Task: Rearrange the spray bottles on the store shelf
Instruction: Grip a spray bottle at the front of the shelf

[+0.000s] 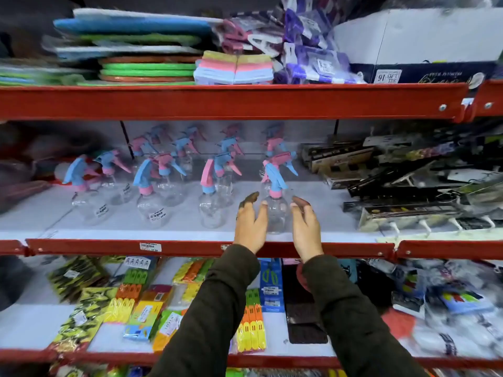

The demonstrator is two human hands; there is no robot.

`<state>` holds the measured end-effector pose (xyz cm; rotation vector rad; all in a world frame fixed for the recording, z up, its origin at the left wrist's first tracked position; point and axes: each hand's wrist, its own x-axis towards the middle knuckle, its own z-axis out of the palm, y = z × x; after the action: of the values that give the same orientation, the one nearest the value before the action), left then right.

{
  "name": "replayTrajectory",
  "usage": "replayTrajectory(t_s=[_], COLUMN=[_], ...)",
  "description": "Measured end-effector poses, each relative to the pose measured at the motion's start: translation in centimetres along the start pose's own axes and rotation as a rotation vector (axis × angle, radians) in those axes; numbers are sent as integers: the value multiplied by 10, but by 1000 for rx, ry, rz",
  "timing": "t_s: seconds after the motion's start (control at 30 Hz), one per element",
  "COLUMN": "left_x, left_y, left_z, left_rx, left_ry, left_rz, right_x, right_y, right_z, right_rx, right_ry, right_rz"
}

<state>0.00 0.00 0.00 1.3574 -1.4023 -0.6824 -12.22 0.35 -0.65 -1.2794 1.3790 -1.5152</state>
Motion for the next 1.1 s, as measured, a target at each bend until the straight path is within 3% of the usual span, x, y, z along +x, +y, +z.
replayTrajectory(t_s=[0.2, 0.47, 0.8, 0.9, 1.1], left_x=[11, -11, -26, -29, -39], left_y=[5, 5, 8, 7, -1], left_z=[9, 3, -3, -4, -23], left_rx=[-258, -292, -103, -41, -104], left_ry=[-107, -141, -186, -197, -55], left_rz=[-231, -216, -84, -50, 60], right_x=[11, -8, -25, -32, -69], right_y=[-9, 1, 1, -2, -15], right_z=[6, -6, -14, -13, 5], right_rx=[73, 61, 3, -6, 34], right_ry=[-99, -122, -128, -55, 161], right_rz=[128, 67, 9, -31, -163])
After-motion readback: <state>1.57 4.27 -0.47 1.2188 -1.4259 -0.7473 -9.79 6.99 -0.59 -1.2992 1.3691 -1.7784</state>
